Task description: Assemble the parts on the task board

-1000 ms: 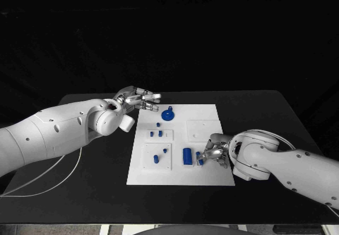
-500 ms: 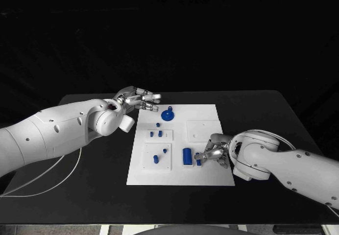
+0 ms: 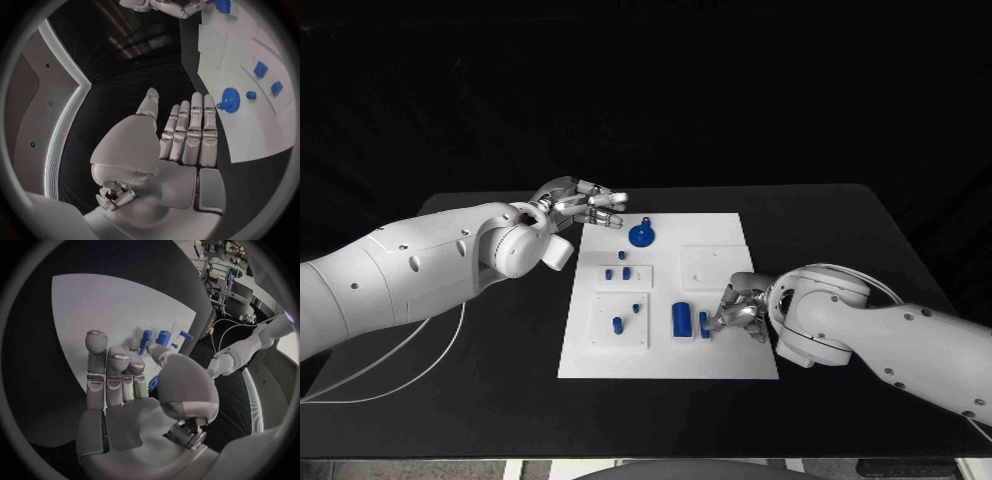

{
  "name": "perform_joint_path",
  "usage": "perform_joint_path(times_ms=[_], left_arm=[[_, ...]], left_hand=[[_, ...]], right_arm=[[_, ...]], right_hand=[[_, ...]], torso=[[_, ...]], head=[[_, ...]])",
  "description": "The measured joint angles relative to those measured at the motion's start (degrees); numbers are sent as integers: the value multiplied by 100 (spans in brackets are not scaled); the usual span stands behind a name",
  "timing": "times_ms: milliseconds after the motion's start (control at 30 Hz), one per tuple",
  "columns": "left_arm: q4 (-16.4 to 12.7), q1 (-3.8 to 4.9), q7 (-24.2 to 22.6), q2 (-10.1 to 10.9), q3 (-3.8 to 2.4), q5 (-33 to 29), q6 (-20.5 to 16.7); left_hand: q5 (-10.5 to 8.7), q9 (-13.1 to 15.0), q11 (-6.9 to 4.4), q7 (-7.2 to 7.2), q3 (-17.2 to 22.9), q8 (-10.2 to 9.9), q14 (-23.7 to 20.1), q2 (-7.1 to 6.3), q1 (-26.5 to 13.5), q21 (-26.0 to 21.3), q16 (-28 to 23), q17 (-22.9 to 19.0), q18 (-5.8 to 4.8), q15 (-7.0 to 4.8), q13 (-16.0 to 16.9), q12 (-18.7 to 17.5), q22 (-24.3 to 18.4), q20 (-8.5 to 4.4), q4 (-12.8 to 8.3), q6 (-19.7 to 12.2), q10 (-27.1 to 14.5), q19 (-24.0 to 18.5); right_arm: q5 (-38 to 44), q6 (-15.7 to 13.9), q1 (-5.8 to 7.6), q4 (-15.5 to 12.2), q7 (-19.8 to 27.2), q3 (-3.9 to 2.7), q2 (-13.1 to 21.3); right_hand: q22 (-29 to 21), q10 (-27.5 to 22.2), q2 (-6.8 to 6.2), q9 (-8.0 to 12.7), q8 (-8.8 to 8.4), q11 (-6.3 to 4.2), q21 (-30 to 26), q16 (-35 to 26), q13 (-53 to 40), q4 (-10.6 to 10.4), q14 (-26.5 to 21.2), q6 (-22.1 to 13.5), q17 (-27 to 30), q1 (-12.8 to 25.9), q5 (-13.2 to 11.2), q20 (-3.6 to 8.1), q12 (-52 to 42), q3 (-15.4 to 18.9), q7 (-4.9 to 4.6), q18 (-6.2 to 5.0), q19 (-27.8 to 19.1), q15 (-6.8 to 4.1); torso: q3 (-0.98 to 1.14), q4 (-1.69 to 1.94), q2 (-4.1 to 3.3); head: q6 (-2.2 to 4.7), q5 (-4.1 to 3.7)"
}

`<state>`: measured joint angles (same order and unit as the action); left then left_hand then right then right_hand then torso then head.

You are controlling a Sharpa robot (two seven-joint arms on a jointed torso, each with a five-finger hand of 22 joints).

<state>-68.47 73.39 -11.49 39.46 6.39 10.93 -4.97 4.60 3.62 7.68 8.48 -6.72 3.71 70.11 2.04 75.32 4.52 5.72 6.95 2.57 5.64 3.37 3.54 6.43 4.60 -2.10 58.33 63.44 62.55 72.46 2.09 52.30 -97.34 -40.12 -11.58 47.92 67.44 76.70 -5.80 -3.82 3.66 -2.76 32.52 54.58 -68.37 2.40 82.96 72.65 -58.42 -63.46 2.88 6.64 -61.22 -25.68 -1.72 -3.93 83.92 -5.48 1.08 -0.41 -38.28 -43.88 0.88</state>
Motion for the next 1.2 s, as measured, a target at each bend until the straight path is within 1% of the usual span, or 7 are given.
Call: perform_joint_path(times_ms=[167, 400, 767, 900, 967, 1067, 1200], left_arm=[[1, 0, 0, 0, 0, 3, 0], [3, 0, 0, -3, 0, 5, 1], [4, 0, 0, -6, 0, 7, 2], [7, 0, 0, -6, 0, 8, 2], [13, 0, 0, -6, 0, 8, 2], [32, 0, 0, -7, 0, 8, 1], [81, 0, -13, -17, 1, 6, -7]], left_hand=[[0, 0, 0, 0, 0, 0, 0, 0, 0, 0, 0, 0, 0, 0, 0, 0, 0, 0, 0, 0, 0, 0], [0, 0, 0, 0, 0, 0, 0, 0, 0, 0, 0, 0, 0, 0, 0, 0, 0, 0, 0, 0, 0, 0], [0, 0, 0, 0, 0, 0, 0, 0, 0, 0, 0, 0, 0, 0, 0, 0, 0, 0, 0, 0, 0, 0], [0, 0, 0, 0, 0, 0, 0, 0, 0, 0, 0, 0, 0, 0, 0, 0, 0, 0, 0, 0, 0, 0], [0, 0, 0, 0, 0, 0, 0, 0, 0, 0, 0, 0, 0, 0, 0, 0, 0, 0, 0, 0, 0, 0], [0, 0, 0, 0, 0, 0, 0, 0, 0, 0, 0, 0, 0, 0, 0, 0, 0, 0, 0, 0, 0, 0], [0, 0, 0, 0, 0, 0, 0, 0, 0, 0, 0, 0, 0, 0, 0, 0, 0, 0, 0, 0, 0, 0]], right_arm=[[5, 3, 10, 48, 13, -7, -38], [53, 7, 9, 110, 24, -7, -70], [183, 14, 11, 141, 19, -8, -93], [198, -4, 7, 140, 23, -4, -81], [194, -21, 5, 137, 31, -3, -66], [158, -65, -3, 139, 54, -25, -24], [26, -161, -5, 230, 137, -149, 33]], right_hand=[[13, 0, 60, 1, 0, 0, 0, 0, -8, 195, 0, 6, -13, -60, 0, 0, 0, 195, 6, 0, 0, 0], [19, -1, 147, -4, 1, 0, 0, 0, -15, 218, 0, 9, -19, -83, 0, 0, 0, 251, 9, 0, 0, 0], [18, -1, 97, -1, 5, -1, 0, 0, -15, 175, 0, 10, -18, -33, 0, 0, 0, 342, 10, 0, 0, 0], [18, -1, -76, 1, 6, -1, 0, 0, -1, -150, 0, 19, -14, 184, 0, 0, 0, 341, 18, 0, 0, 0], [18, -1, -210, 1, 20, -1, -4, 0, 17, -371, 0, 24, -8, 318, 0, 0, 0, 352, 23, 0, 0, 0], [5, -1, -502, 1, 20, 0, -46, -39, 42, -841, 0, -14, 2, 515, 0, 0, 33, 451, -14, 0, 0, 0], [-48, -43, -645, 0, 16, 41, -156, -149, 93, -1454, 0, -78, 60, 365, 0, 0, 124, 1180, -57, 0, 0, 0]], torso=[[-3, 0, 1], [-3, 1, 1], [-5, 3, 1], [-4, 3, 1], [-3, 3, 1], [-2, 3, 4], [-4, 0, 14]], head=[[3, -5], [11, -13], [19, -20], [26, -18], [32, -13], [54, -8], [116, -7]])
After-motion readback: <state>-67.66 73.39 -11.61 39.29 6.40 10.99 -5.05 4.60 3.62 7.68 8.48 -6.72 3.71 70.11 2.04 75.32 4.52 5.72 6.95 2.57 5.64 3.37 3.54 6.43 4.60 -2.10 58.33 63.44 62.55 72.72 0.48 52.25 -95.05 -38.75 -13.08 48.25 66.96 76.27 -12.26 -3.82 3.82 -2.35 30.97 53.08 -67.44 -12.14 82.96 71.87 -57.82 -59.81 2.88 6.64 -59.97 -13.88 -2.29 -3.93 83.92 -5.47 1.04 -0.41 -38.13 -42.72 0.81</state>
